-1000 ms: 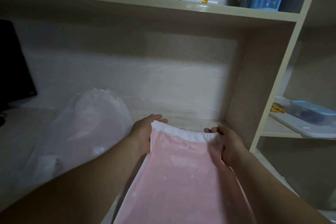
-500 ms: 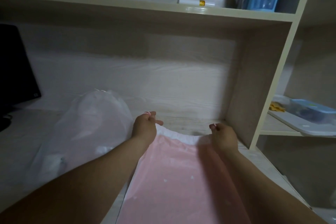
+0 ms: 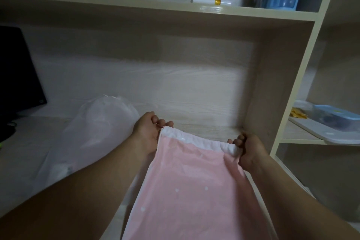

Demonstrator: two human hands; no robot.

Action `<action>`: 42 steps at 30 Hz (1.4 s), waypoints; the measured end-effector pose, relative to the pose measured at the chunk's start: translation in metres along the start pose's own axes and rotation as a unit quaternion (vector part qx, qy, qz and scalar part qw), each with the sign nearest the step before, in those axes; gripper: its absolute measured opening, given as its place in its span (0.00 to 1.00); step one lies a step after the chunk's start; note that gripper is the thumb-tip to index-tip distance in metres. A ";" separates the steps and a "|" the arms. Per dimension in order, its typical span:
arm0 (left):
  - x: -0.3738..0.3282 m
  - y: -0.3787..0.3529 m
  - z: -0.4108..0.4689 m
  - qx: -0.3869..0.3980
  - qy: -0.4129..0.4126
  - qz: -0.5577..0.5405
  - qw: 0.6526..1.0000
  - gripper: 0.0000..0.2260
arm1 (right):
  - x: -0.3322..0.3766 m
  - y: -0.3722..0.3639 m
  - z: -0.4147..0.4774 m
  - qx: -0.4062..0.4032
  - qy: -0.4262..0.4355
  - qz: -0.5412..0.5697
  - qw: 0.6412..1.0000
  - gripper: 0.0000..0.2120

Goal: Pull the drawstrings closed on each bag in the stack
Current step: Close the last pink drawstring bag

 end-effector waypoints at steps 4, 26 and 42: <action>-0.010 0.003 -0.001 -0.012 -0.035 -0.038 0.999 0.19 | 0.004 0.001 -0.001 0.017 -0.017 0.031 0.999 0.21; -0.047 0.010 -0.018 -0.023 -0.284 0.497 0.820 0.14 | 0.027 0.037 0.006 -0.048 0.073 -0.001 0.996 0.17; -0.050 0.050 -0.007 -0.075 -0.320 0.726 0.604 0.24 | 0.032 0.072 0.002 -0.128 0.116 -0.090 0.981 0.16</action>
Point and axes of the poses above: each hand's wrist, its own z-axis towards the middle knuckle, its own y-axis out of the back of the hand, x = y × z, the point moved 3 cm from there along z, towards the middle knuckle, and after that the axes turned 4 degrees about -y, right-handed, at the moved point
